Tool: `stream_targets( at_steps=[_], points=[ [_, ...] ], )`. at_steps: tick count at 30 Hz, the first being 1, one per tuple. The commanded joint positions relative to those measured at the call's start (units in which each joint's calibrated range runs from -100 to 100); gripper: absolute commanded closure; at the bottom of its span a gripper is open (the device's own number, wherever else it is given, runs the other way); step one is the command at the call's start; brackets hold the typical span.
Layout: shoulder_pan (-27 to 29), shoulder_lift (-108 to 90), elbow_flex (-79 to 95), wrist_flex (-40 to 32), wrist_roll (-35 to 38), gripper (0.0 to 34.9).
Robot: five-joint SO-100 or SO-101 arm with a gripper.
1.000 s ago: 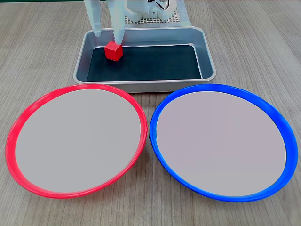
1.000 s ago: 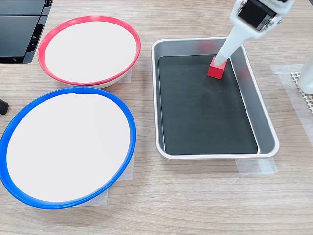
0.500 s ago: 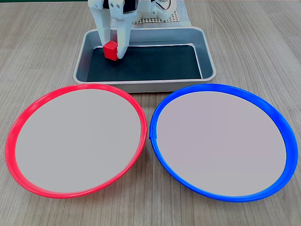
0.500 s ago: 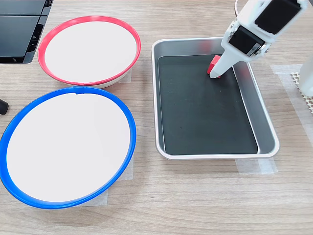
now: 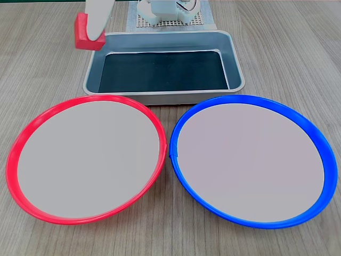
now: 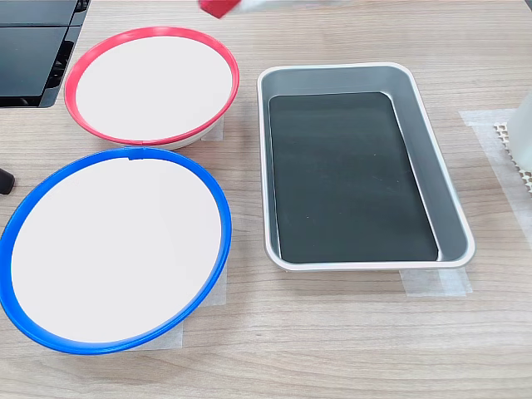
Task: Move a red block from tray to red dish
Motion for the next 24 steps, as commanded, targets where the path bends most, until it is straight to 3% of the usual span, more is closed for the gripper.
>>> stream_targets(
  at_steps=[1,5,8,9,10,13,14,15,16,17,21,24],
  points=[
    [-0.7,13.6,-8.2,-8.1,-0.9,34.6],
    [-0.8,26.6,-15.4,-12.3,-0.7,33.5],
    [-0.9,32.5,-19.7,-13.7,-0.3,23.9],
    [-0.9,33.7,-20.5,-13.9,0.0,17.6],
    [-0.9,34.2,-21.0,-14.3,0.1,14.5],
    [-0.9,33.3,-20.7,-14.6,0.2,11.5],
    [-0.9,32.0,-19.7,-14.6,0.2,12.4],
    [-0.9,30.3,-18.3,-14.6,0.2,17.9],
    [-1.0,28.3,-16.4,-14.6,0.2,24.0],
    [-1.0,25.4,-13.9,-14.3,0.1,34.5],
    [-1.7,7.5,1.0,-13.7,-2.9,34.8],
    [-2.5,-9.9,15.6,-16.7,-10.1,34.8]
  ],
)
